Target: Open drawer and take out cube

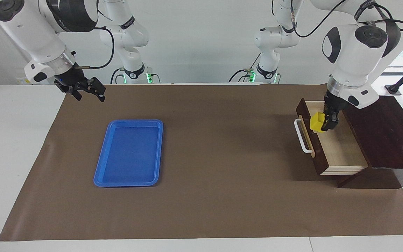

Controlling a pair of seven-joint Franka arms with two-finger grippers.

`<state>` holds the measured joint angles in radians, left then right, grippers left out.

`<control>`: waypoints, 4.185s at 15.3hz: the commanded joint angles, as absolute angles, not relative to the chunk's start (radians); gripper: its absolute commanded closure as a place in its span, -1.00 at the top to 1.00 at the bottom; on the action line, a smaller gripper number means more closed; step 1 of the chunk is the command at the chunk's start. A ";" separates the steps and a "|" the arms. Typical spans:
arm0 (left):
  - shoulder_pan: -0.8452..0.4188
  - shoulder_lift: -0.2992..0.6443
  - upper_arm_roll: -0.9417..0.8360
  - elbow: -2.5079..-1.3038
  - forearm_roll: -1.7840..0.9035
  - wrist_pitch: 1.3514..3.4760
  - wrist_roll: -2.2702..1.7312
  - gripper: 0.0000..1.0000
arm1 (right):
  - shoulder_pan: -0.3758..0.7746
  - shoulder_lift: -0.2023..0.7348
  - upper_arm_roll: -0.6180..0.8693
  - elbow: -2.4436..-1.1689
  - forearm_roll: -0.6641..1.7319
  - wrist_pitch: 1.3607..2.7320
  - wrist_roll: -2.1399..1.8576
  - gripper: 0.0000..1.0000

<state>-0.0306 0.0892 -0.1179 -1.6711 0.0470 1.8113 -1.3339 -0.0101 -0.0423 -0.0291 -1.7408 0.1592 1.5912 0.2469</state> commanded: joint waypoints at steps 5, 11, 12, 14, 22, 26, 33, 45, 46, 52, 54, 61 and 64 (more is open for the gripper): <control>-0.280 0.086 -0.110 -1.698 -0.044 1.847 -1.724 -1.00 | 0.162 0.072 -0.028 -1.793 0.365 1.761 0.820 1.00; -0.486 0.123 -0.106 -1.778 -0.118 2.072 -2.025 -1.00 | 0.288 0.144 -0.028 -1.884 0.655 2.022 1.086 1.00; -0.500 0.130 -0.107 -1.776 -0.118 2.107 -2.066 -1.00 | 0.304 0.156 -0.026 -1.891 0.693 2.035 1.098 1.00; -0.546 0.170 -0.106 -1.776 -0.118 2.181 -2.137 -1.00 | 0.345 0.201 -0.028 -1.887 0.721 2.049 1.135 1.00; -0.611 0.160 -0.107 -1.870 -0.118 2.318 -2.232 -1.00 | 0.367 0.275 -0.028 -1.850 0.900 2.045 1.177 1.00; -0.609 0.152 -0.107 -1.894 -0.118 2.332 -2.232 -1.00 | 0.371 0.285 -0.028 -1.813 0.900 2.051 1.198 1.00; -0.611 0.149 -0.107 -1.896 -0.118 2.333 -2.233 -1.00 | 0.400 0.279 -0.028 -1.848 0.902 2.060 1.198 1.00; -0.604 0.149 -0.107 -1.896 -0.118 2.333 -2.232 -1.00 | 0.379 0.227 -0.028 -1.893 0.950 2.109 1.223 1.00; -0.603 0.149 -0.107 -1.896 -0.118 2.333 -2.232 -1.00 | 0.391 0.221 -0.028 -1.907 0.951 2.114 1.218 1.00; -0.601 0.149 -0.107 -1.896 -0.118 2.333 -2.233 -1.00 | 0.419 0.209 -0.028 -1.930 0.953 2.161 1.216 1.00; -0.600 0.149 -0.107 -1.901 -0.118 2.333 -2.233 -1.00 | 0.419 0.209 -0.028 -1.931 0.953 2.161 1.219 0.94; -0.598 0.149 -0.106 -1.902 -0.118 2.333 -2.232 -1.00 | 0.453 0.206 -0.029 -1.924 0.951 2.221 1.284 -1.00; -0.598 0.149 -0.106 -1.902 -0.118 2.333 -2.229 -1.00 | 0.446 0.206 -0.029 -1.922 0.951 2.220 1.279 -1.00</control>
<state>-0.5923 0.1800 -0.1051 -1.8664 -0.1053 2.3149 -2.2274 0.4421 0.2306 -0.0294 -1.9044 0.9271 2.2040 1.2536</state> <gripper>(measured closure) 0.449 0.441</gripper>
